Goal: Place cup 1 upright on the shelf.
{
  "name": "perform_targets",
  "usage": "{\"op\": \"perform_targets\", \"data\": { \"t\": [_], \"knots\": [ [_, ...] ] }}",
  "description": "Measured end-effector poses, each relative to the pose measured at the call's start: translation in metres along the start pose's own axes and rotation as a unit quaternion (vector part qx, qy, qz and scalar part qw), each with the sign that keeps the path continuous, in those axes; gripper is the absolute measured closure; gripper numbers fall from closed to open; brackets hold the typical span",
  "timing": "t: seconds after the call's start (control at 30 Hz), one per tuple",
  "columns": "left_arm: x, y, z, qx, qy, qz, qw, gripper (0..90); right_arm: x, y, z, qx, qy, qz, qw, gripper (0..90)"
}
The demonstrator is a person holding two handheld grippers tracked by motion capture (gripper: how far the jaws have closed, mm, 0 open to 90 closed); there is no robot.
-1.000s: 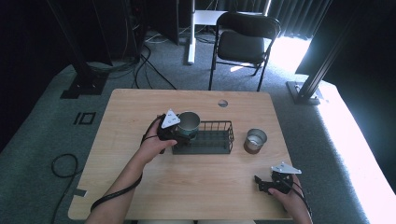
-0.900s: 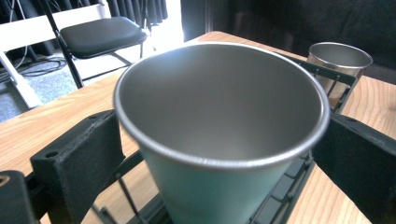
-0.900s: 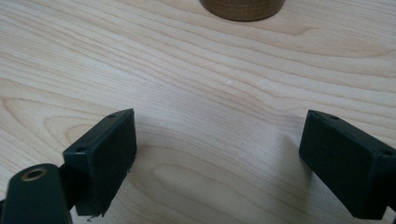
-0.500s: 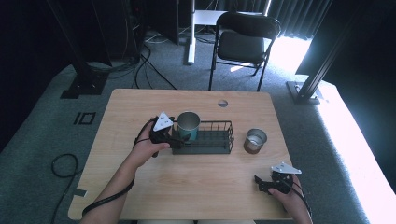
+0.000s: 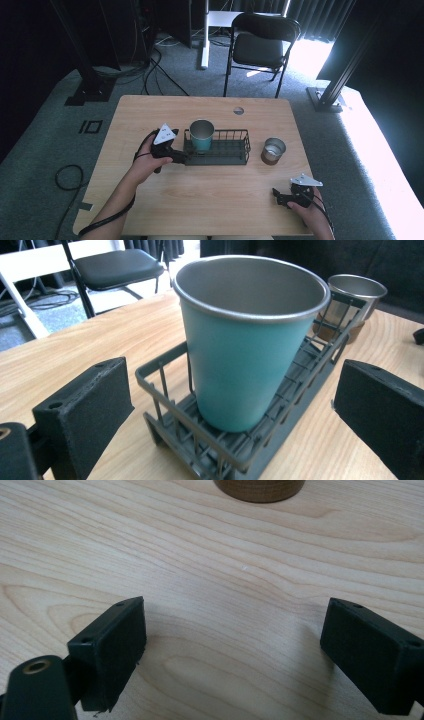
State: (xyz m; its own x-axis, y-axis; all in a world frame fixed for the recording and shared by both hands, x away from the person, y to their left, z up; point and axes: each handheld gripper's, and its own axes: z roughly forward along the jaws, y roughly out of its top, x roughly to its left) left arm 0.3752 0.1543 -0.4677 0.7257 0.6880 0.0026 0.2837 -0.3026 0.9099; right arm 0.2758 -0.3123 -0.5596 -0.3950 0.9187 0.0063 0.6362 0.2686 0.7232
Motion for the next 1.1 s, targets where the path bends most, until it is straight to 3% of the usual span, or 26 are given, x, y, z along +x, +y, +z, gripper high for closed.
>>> {"op": "perform_targets", "data": {
  "t": [0.33,0.7,1.1],
  "knots": [
    [0.009,-0.015,-0.013,0.006,0.012,-0.018,0.9998,2.7,0.0,0.0,0.0,0.0,0.0,0.0,1.0,10.7],
    [0.014,-0.042,-0.031,0.016,0.022,-0.036,0.999,2.7,0.0,0.0,0.0,0.0,0.0,0.0,1.0,10.7],
    [0.018,-0.072,-0.052,0.039,0.051,-0.053,0.9965,2.7,0.0,0.0,0.0,0.0,0.0,0.0,1.0,10.7]
  ]
}}
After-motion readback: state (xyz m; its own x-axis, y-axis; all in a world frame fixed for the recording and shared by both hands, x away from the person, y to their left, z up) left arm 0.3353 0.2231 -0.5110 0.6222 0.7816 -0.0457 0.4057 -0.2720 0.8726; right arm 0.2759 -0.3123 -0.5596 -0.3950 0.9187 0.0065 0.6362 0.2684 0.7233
